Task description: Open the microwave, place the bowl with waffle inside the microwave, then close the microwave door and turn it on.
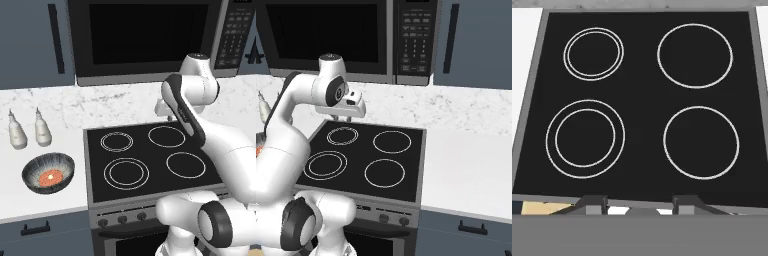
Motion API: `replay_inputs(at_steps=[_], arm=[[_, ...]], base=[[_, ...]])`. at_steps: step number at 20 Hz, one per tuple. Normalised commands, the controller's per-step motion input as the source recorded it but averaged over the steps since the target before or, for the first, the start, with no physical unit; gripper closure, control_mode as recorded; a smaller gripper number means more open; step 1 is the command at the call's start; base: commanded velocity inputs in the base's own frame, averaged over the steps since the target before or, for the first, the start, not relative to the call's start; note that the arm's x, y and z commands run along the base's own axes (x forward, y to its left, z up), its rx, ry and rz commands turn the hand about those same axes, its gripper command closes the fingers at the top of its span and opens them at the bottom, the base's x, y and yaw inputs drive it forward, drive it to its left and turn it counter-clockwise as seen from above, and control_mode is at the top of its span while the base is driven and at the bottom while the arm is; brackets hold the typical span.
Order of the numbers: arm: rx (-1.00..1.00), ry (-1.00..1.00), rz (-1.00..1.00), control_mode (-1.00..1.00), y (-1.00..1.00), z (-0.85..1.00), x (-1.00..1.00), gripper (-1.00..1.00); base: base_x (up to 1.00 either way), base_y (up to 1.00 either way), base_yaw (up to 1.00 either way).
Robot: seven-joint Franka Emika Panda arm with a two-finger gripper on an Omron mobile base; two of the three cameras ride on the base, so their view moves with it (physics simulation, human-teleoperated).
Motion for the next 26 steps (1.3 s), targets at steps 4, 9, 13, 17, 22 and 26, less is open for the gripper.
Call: replay_inputs(at_steps=[4,9,13,17,22,26], arm=[[0.00,-0.11,0.01,-1.00,-0.09,0.06,-0.08,-1.00],[0.00,-0.37,0.00,-1.00,-0.61,0.66,-0.56,-1.00],[0.00,-0.33,0.00,-1.00,-0.67,0.79,-0.30,-1.00],[0.01,-0.13,0.00,-1.00,-0.41,0.38,-0.10,-1.00],[0.00,-0.46,0.01,-1.00,-0.38,0.59,-0.07,-1.00],[0.00,-0.36,-0.03,-1.00,-0.30,0.55,0.00,-1.00]], base=[[0.00,0.00,0.00],[0.00,0.00,0.00],[0.00,0.00,0.00],[0.00,0.00,0.00],[0.00,0.00,0.00],[0.00,0.00,0.00]])
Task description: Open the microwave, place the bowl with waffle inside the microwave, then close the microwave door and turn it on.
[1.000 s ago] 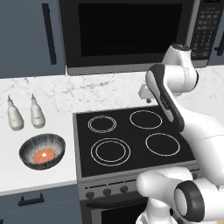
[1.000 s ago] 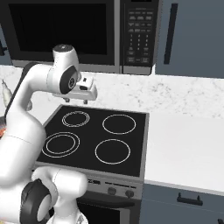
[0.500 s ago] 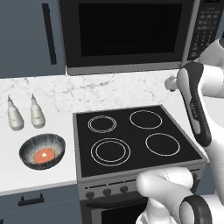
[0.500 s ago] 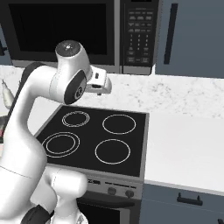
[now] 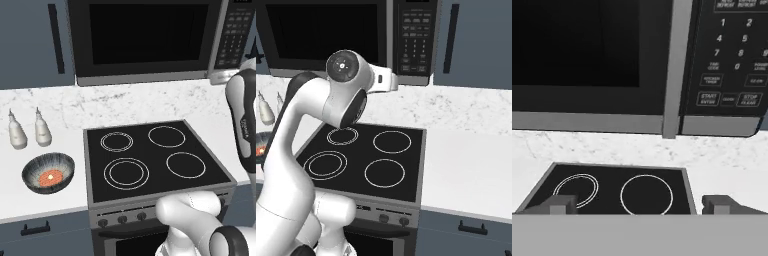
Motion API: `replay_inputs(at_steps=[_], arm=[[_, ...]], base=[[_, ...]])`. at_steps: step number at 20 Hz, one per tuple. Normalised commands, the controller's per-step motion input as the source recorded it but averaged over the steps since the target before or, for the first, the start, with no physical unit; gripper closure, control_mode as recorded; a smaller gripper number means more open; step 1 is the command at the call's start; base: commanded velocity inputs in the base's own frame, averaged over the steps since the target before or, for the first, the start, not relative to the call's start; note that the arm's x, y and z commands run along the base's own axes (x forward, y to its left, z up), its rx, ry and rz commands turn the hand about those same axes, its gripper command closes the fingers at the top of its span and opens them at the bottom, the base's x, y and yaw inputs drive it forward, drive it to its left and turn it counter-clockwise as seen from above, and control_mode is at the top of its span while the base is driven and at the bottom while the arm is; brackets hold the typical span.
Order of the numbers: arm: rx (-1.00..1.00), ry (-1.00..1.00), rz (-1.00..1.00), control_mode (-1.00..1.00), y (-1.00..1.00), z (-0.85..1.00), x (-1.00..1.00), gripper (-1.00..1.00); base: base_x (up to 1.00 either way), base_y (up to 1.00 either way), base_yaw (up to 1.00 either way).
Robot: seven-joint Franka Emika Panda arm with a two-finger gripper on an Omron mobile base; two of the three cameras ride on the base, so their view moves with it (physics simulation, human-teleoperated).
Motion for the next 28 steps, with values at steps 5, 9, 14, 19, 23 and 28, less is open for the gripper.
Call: replay_inputs(at_steps=[5,9,14,19,23,28], arm=[[0.02,-0.11,-0.01,-1.00,-0.19,0.08,0.14,-1.00],[0.06,-0.07,0.00,-1.00,-0.04,0.02,0.40,-1.00],[0.02,-0.23,0.00,-1.00,-0.14,0.36,0.29,-1.00],[0.00,-0.12,0.00,-1.00,-0.08,0.34,0.35,-1.00],[0.00,-0.02,0.00,-1.00,-0.08,0.26,0.39,-1.00],[0.00,0.01,0.00,-1.00,-0.07,0.26,0.33,-1.00]], base=[[0.00,0.00,0.00],[0.00,0.00,0.00],[0.00,0.00,0.00],[0.00,0.00,0.00],[0.00,0.00,0.00],[0.00,0.00,0.00]])
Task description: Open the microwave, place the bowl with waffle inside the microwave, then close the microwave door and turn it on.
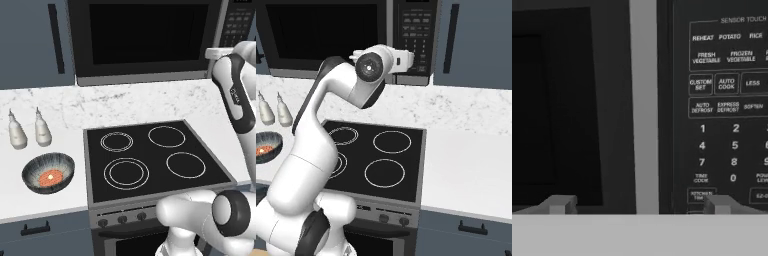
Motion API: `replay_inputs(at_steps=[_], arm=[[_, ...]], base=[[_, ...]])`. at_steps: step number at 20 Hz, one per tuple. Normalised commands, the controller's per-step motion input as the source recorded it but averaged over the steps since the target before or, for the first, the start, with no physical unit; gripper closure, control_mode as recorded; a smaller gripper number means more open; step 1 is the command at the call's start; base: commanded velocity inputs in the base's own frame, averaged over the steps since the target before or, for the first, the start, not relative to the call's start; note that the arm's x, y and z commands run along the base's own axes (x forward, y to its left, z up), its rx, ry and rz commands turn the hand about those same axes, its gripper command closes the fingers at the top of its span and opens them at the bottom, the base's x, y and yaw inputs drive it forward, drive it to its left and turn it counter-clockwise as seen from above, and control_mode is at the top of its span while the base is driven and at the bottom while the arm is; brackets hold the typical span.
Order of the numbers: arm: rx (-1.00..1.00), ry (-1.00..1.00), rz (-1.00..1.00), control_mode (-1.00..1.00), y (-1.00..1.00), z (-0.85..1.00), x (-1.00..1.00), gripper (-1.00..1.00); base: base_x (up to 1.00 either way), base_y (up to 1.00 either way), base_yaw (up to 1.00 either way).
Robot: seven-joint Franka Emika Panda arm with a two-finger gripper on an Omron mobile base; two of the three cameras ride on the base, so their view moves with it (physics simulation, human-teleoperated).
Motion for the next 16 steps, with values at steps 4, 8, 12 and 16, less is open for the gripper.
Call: replay_inputs(at_steps=[4,8,12,16], arm=[[0.00,0.00,0.00,-1.00,-0.01,0.10,0.38,-1.00],[0.00,0.00,0.00,-1.00,0.00,0.02,0.47,-1.00],[0.00,0.03,0.00,-1.00,0.00,0.00,0.45,-1.00],[0.00,0.00,0.00,-1.00,0.02,0.00,0.15,-1.00]], base=[[0.00,0.00,0.00],[0.00,0.00,0.00],[0.00,0.00,0.00],[0.00,0.00,0.00]])
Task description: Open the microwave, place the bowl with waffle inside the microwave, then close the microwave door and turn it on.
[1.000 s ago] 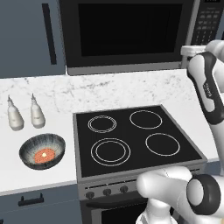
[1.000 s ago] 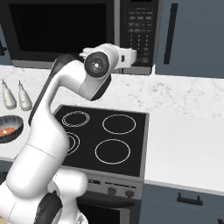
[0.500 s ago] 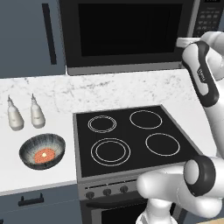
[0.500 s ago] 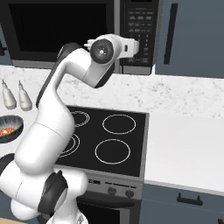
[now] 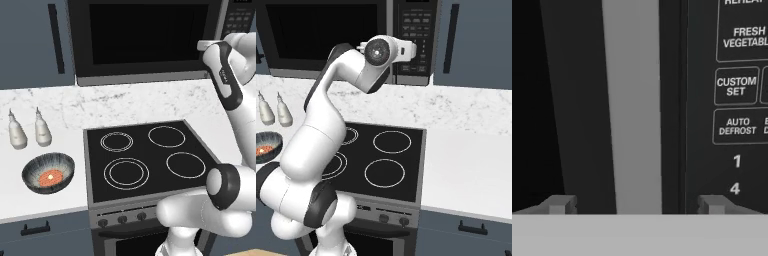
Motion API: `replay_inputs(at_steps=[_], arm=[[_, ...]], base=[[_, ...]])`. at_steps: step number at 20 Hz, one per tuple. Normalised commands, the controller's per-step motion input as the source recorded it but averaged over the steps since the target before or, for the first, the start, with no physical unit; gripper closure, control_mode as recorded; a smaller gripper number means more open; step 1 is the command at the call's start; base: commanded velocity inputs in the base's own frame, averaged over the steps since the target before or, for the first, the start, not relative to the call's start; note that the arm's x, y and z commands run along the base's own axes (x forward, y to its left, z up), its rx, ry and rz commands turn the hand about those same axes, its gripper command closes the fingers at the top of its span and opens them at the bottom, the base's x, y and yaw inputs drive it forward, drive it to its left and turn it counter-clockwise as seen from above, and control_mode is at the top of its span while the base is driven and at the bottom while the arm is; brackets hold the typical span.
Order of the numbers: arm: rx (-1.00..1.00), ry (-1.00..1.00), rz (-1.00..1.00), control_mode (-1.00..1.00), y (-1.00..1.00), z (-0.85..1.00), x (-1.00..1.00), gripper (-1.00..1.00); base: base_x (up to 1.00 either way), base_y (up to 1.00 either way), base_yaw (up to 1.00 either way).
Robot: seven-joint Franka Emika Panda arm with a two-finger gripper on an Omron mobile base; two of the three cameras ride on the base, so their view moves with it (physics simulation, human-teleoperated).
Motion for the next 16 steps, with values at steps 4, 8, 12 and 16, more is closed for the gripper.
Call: replay_inputs(at_steps=[4,8,12,16], arm=[[0.00,0.00,0.00,-1.00,0.02,0.00,0.00,-1.00],[0.00,0.00,0.00,-1.00,0.00,0.00,0.00,-1.00],[0.00,0.00,0.00,-1.00,0.00,0.00,0.00,1.00],[0.00,0.00,0.00,-1.00,0.00,0.00,0.00,1.00]], base=[[0.00,0.00,0.00],[0.00,0.00,0.00],[0.00,0.00,0.00],[0.00,0.00,0.00]])
